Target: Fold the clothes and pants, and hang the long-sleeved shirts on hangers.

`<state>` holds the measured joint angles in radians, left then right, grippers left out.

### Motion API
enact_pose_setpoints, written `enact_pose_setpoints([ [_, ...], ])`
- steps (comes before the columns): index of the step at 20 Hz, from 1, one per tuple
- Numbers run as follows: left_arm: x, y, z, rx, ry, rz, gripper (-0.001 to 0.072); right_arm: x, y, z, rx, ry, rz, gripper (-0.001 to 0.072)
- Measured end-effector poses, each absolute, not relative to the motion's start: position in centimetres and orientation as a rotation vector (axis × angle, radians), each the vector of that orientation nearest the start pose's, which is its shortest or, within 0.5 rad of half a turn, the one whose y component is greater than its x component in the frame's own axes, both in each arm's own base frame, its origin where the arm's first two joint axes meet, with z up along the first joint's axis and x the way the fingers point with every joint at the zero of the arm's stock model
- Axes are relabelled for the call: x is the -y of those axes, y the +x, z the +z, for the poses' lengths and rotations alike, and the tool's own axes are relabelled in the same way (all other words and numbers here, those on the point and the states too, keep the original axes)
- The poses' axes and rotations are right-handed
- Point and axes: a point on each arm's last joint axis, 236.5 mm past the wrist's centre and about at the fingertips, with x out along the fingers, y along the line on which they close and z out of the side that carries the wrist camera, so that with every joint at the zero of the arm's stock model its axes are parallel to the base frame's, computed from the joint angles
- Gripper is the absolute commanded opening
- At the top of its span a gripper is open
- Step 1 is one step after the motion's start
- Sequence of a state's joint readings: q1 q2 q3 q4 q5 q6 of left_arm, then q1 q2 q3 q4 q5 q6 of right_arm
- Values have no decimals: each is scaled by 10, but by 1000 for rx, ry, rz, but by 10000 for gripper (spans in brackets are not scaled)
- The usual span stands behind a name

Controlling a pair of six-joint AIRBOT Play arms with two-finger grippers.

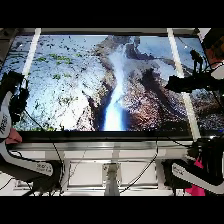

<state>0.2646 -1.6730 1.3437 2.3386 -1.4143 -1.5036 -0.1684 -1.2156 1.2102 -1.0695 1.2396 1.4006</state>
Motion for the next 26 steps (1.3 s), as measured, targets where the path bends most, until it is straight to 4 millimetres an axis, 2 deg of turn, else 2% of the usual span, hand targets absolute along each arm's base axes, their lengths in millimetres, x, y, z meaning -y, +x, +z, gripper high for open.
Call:
enact_pose_setpoints([
  [8, -265, 348, -33, -1691, 609, 552, 522, -45, 388, 73, -1142, 396, 269, 35],
  [13, -267, 365, -35, -1623, 632, 530, 169, -48, 388, 75, -1138, 408, 277, 35],
  [14, -268, 367, -35, -1616, 634, 528, 21, -48, 388, 75, -1138, 409, 277, 35],
  [20, -266, 372, -34, -1595, 640, 524, 4, -49, 389, 75, -1135, 411, 279, 35],
  [23, -258, 385, -14, -1502, 608, 563, 4, -48, 392, 77, -1121, 414, 275, 34],
  [24, -254, 394, 0, -1442, 591, 583, 4, -48, 393, 77, -1118, 416, 275, 33],
  [26, -241, 417, 46, -1258, 530, 632, 4, -49, 393, 78, -1115, 424, 275, 33],
])
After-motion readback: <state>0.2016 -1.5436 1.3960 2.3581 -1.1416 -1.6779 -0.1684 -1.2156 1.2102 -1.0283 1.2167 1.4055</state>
